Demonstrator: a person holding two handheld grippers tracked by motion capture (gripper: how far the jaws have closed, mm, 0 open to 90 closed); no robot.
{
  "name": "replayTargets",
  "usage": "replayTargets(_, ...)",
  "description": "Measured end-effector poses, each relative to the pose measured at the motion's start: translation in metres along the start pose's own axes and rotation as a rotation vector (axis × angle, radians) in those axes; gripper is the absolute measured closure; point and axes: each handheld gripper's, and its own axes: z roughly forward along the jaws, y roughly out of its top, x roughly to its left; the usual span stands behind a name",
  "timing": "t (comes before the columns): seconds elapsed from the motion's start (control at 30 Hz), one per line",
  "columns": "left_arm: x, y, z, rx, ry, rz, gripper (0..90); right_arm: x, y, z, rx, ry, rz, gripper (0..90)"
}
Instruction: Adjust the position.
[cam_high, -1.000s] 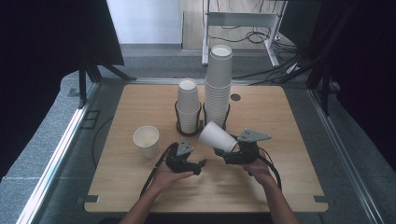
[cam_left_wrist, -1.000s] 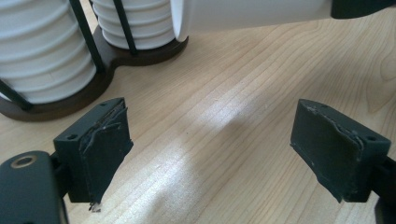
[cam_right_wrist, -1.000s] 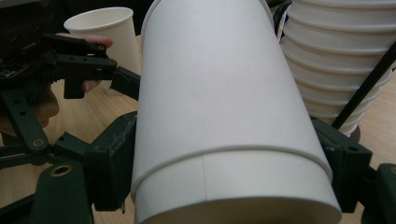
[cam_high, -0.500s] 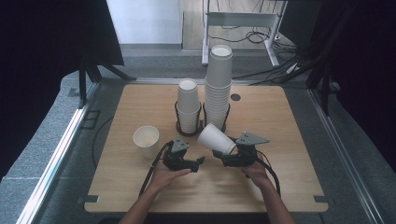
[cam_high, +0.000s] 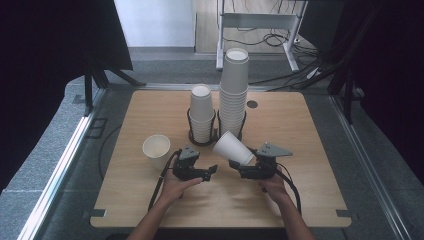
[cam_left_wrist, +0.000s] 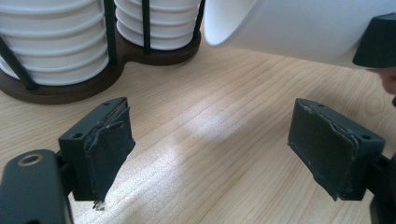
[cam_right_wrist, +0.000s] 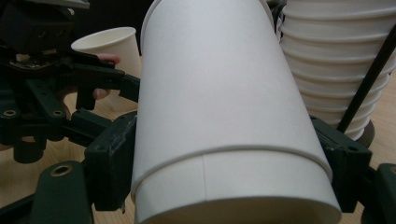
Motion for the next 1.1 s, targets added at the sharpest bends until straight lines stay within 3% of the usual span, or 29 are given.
replayTargets(0.33, 0.005, 0.001, -0.003, -0.025, -0.051, -0.071, 14.0, 0.002, -0.001, -0.002, -0.060, 0.024, 0.019, 21.0)
replayTargets(0.53, 0.006, 0.001, -0.007, -0.062, -0.041, -0.102, 14.4, 0.005, -0.002, -0.003, -0.111, 0.040, 0.022, 21.0)
replayTargets(0.83, 0.011, 0.001, -0.009, -0.081, -0.080, -0.162, 14.4, 0.007, 0.000, -0.006, -0.149, 0.064, 0.028, 21.0)
replayTargets(1.1, 0.012, 0.005, -0.016, -0.122, -0.114, -0.179, 14.3, 0.009, 0.001, -0.008, -0.178, 0.072, 0.021, 21.0)
